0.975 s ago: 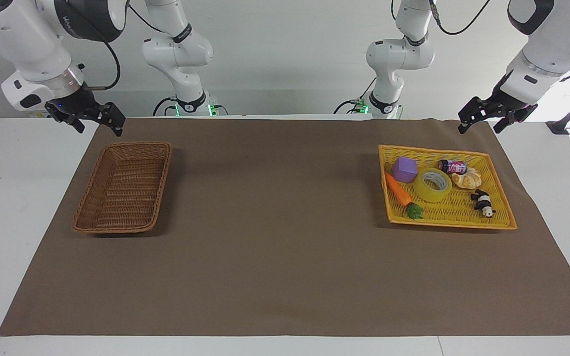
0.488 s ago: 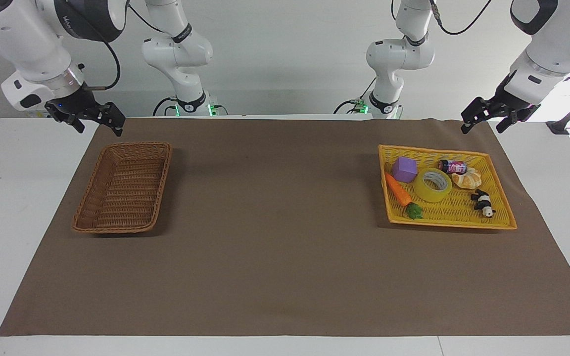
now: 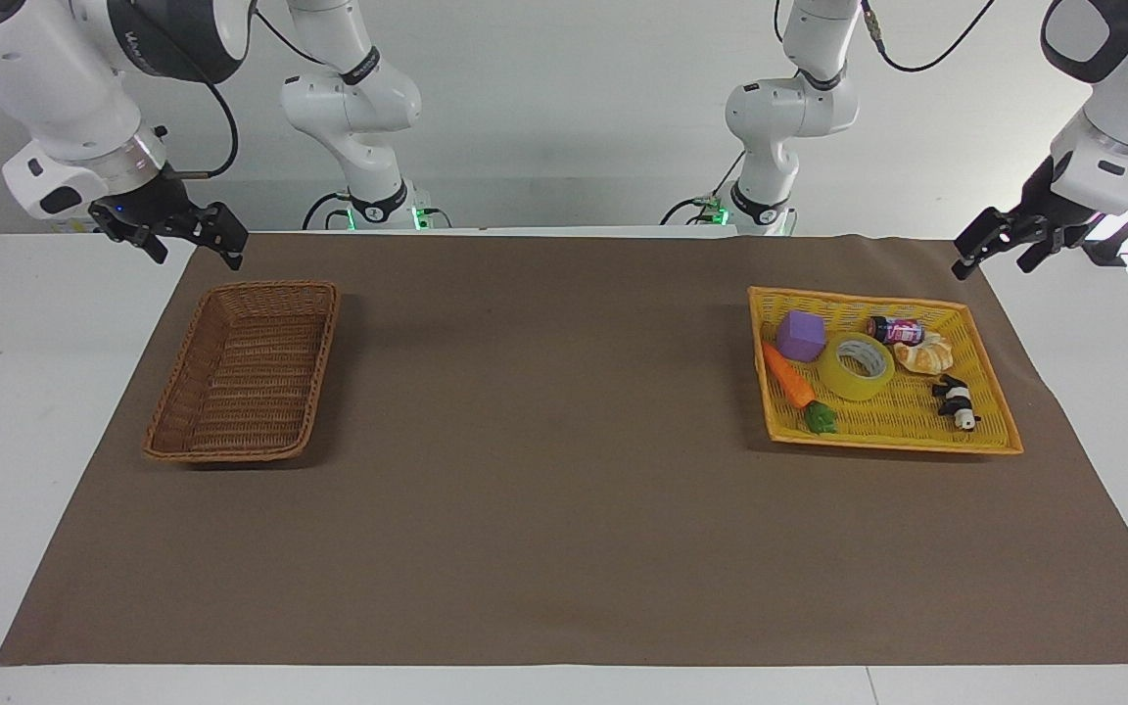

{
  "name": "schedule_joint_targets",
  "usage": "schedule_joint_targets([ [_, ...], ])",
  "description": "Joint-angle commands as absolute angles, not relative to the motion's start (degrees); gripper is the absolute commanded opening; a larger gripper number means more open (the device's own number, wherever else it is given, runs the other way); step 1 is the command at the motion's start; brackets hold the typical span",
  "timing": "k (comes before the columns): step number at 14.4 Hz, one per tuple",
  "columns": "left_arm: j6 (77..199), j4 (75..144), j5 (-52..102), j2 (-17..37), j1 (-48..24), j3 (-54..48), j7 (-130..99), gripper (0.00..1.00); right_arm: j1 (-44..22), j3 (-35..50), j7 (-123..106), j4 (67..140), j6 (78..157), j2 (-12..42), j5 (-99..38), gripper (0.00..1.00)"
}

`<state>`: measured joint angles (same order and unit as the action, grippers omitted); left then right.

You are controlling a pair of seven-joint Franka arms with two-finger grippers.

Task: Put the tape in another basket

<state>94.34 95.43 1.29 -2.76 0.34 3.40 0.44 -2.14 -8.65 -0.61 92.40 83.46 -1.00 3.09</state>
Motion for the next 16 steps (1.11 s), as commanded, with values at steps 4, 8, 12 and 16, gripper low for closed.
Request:
schedule_joint_targets([
  [4,108.3,116.1,0.5,-10.0,0.2,2.9,1.6,1.0,-2.0,-8.6,-2.0,93.9,83.5,-2.4,3.4,1.0],
  [8,116.1,123.1,0.5,-9.5,0.1,2.9,6.2,1.0,-2.0,-8.6,-2.0,93.9,83.4,-2.4,3.4,1.0],
  [12,124.2,130.6,0.5,-7.6,0.2,2.9,10.3,1.0,-2.0,-8.6,-2.0,93.9,83.4,-2.4,3.4,1.0],
  [16,127.4,132.9,0.5,-5.5,0.5,3.0,14.3,0.98,-2.0,-8.6,-2.0,93.9,83.4,-2.4,3.4,1.0],
])
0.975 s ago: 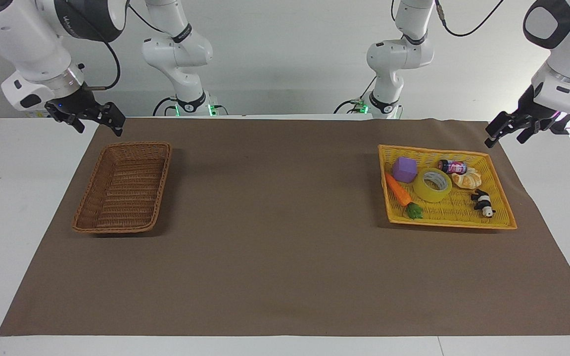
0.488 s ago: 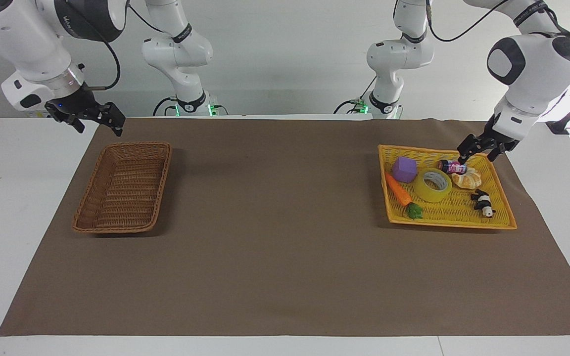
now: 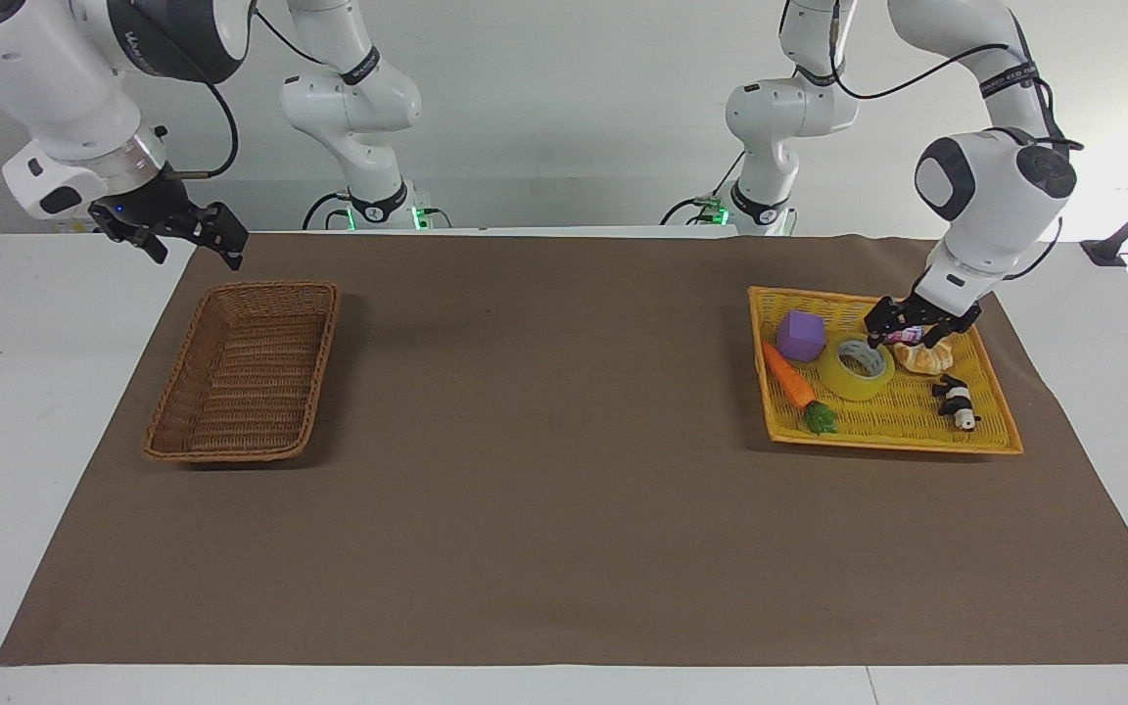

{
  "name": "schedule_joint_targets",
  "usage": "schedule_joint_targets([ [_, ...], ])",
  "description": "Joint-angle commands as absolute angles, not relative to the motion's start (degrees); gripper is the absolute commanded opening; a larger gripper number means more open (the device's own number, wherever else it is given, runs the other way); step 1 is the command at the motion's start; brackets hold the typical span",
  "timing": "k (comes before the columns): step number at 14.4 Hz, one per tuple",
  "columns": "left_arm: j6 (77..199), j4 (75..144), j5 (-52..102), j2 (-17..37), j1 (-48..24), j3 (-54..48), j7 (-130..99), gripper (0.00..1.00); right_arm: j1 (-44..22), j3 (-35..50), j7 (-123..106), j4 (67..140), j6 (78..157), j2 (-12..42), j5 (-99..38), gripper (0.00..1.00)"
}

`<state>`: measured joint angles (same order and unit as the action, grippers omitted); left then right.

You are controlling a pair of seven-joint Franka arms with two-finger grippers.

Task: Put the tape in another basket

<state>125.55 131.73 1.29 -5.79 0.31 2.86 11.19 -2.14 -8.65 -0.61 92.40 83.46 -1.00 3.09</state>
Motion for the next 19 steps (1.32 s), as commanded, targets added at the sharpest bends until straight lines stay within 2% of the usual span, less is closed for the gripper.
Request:
schedule_joint_targets([
  [1,127.6,132.9,0.6,-4.7,1.5,2.9,15.7,0.94,-2.0,-8.6,-2.0,93.9,83.5,-2.4,3.4,1.0],
  [4,127.6,133.0,0.5,-3.4,1.8,2.9,15.9,0.71,-2.0,-8.6,-2.0,93.9,83.5,-2.4,3.4,1.0],
  [7,128.4,133.7,0.6,-2.6,1.8,2.9,16.0,0.59,-2.0,-8.6,-2.0,93.9,83.4,-2.4,3.4,1.0],
  [13,132.6,134.5,0.6,-0.2,1.8,2.9,15.9,0.54,-2.0,-8.6,-2.0,93.9,83.4,-2.4,3.4,1.0],
  [15,132.5,135.4,0.6,-0.3,1.8,2.9,15.8,0.4,-2.0,-8.6,-2.0,93.9,83.4,-2.4,3.4,1.0],
  [19,133.6,137.5,0.6,-0.4,1.8,2.9,15.9,0.38,-2.0,-8.6,-2.0,93.9,83.4,-2.4,3.4,1.0],
])
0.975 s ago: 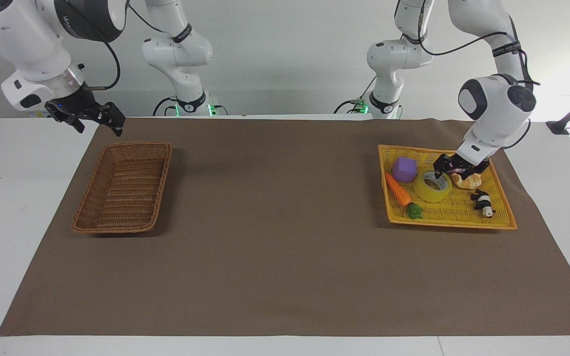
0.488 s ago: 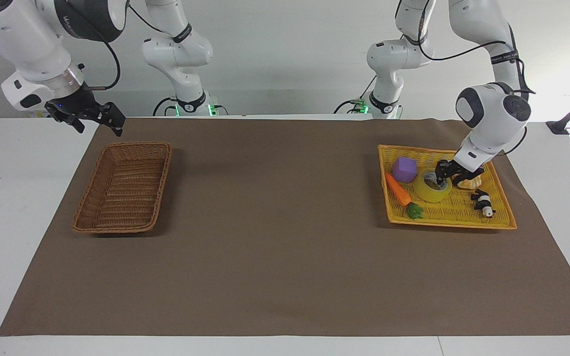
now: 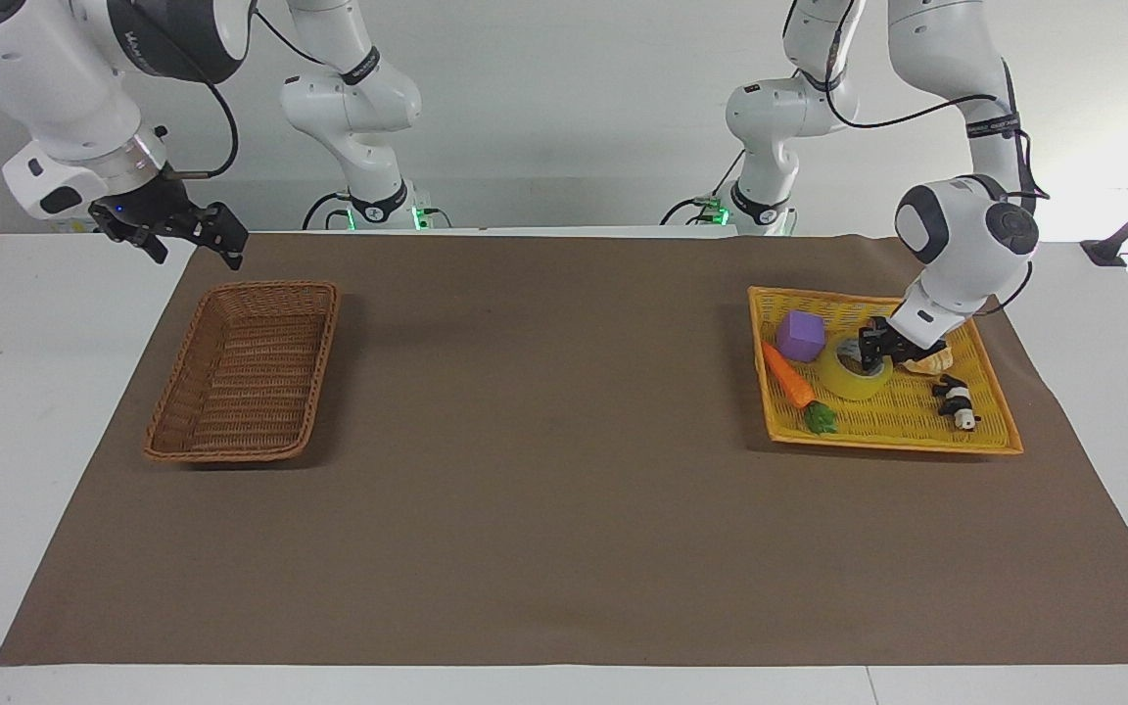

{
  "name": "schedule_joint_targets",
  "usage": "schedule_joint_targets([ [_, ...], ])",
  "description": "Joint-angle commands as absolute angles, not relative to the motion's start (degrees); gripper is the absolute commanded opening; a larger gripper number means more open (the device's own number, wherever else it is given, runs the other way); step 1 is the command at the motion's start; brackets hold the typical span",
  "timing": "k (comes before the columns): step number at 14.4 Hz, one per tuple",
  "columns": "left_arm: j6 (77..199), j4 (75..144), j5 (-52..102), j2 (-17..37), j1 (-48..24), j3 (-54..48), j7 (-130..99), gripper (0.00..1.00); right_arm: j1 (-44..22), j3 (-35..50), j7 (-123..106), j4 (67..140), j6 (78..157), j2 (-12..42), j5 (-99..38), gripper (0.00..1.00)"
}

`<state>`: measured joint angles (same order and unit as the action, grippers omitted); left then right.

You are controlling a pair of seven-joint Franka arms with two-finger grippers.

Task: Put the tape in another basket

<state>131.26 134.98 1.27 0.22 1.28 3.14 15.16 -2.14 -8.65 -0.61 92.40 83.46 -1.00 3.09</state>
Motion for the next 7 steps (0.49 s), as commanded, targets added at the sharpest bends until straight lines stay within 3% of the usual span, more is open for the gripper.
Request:
schedule_joint_targets([
  [1,134.3,137.5,0.6,0.4,1.8,2.9,15.8,0.38,-2.0,-8.6,-2.0,93.9,83.4,-2.4,3.4,1.0],
  [4,135.2,137.5,0.6,1.0,1.2,2.8,15.8,0.36,-2.0,-8.6,-2.0,93.9,83.4,-2.4,3.4,1.0],
  [6,135.3,137.5,0.6,1.1,1.6,2.8,15.8,0.06,-2.0,-8.6,-2.0,93.9,83.4,-2.4,3.4,1.0],
  [7,135.3,136.2,0.6,1.5,1.6,2.8,15.9,0.0,-2.0,-8.6,-2.0,93.9,83.4,-2.4,3.4,1.0],
])
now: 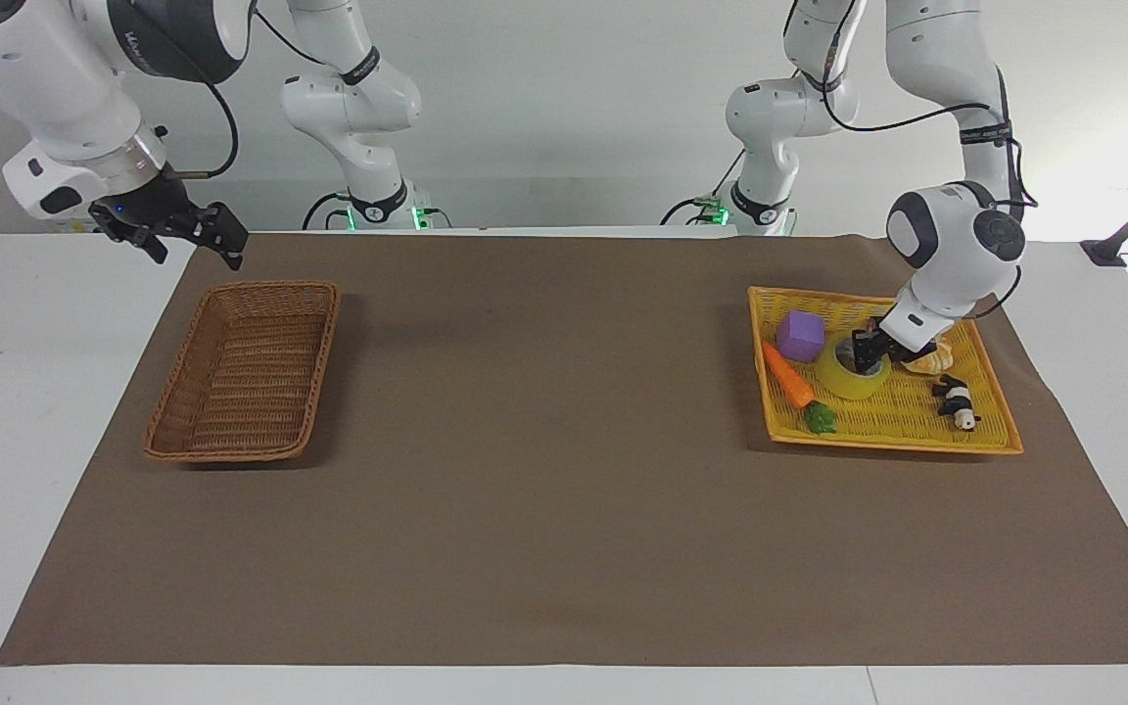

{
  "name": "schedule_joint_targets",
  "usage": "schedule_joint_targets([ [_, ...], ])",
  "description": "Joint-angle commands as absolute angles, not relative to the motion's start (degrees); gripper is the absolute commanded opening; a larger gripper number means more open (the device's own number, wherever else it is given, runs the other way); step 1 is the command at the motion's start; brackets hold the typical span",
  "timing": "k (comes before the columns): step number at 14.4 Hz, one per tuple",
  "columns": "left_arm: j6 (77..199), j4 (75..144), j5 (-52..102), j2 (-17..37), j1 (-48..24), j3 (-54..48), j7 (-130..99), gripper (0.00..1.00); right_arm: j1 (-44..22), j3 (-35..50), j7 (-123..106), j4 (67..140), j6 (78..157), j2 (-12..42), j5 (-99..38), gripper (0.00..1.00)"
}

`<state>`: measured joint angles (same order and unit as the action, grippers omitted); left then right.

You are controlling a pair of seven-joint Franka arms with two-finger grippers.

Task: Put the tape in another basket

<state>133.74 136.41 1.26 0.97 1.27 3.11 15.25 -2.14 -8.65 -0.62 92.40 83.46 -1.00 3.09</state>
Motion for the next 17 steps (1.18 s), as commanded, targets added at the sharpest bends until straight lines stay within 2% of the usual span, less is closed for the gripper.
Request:
schedule_joint_targets([
  [1,134.1,133.2,0.6,2.3,1.3,2.8,15.9,0.0,-2.0,-8.6,-2.0,93.9,83.4,-2.4,3.4,1.0],
  [2,131.2,129.8,0.6,2.7,1.1,2.8,15.9,0.0,-2.0,-8.6,-2.0,93.9,83.5,-2.4,3.5,1.0],
  [5,112.7,112.9,1.9,4.6,-0.4,2.4,13.9,0.0,-2.0,-8.6,-2.0,93.9,83.4,-2.4,3.4,1.0],
  [8,110.1,105.0,8.1,5.8,-10.9,2.5,-0.8,0.0,-2.0,-8.6,-2.0,93.9,83.4,-2.4,3.4,1.0],
  [10,111.1,103.0,14.6,7.1,-18.9,2.5,-10.1,0.01,-2.0,-8.6,-2.0,93.9,83.4,-2.4,3.4,1.0],
  [13,122.1,102.9,23.5,7.3,-31.9,2.5,-16.7,0.07,-2.0,-8.6,-2.0,93.9,83.4,-2.4,3.4,1.0],
  [15,126.5,102.9,23.7,7.3,-34.8,2.4,-18.9,0.07,-2.0,-8.6,-2.0,93.9,83.4,-2.4,3.4,1.0],
  [17,125.8,102.8,23.6,7.3,-35.2,2.4,-19.0,0.07,-2.0,-8.6,-2.0,93.9,83.4,-2.4,3.4,1.0],
])
